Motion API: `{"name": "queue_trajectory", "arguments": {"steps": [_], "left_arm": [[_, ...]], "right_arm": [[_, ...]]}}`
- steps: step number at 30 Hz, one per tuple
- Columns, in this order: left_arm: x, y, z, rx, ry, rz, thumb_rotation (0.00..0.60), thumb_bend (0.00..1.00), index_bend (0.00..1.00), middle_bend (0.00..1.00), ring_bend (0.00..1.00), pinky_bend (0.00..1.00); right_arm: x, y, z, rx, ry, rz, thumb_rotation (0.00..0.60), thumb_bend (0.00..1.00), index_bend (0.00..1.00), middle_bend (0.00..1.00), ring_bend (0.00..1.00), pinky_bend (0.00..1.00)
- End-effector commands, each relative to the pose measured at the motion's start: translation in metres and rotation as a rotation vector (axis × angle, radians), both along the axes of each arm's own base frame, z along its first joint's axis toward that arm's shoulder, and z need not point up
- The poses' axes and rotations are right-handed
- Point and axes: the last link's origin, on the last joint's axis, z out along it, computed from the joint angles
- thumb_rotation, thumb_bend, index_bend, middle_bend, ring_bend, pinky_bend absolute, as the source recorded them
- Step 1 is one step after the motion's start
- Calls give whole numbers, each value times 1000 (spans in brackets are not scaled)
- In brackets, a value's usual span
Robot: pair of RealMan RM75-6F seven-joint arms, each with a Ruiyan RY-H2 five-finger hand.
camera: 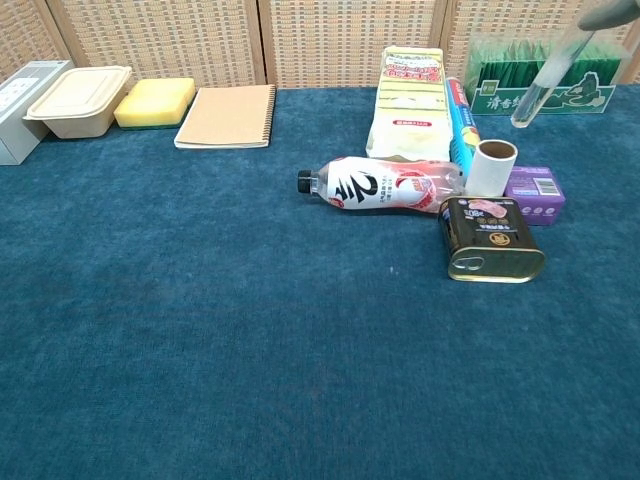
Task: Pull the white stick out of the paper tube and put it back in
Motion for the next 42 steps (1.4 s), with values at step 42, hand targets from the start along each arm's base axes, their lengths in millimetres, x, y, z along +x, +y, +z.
{"name": "queue_trajectory", "arguments": {"steps": [42], "left_arm": [[-1,5,-2,1,14,14,342,315,8,0,0,35]], "right_arm": [[27,-30,-6,113,148,-68,600,383,819,952,1000,960]]}}
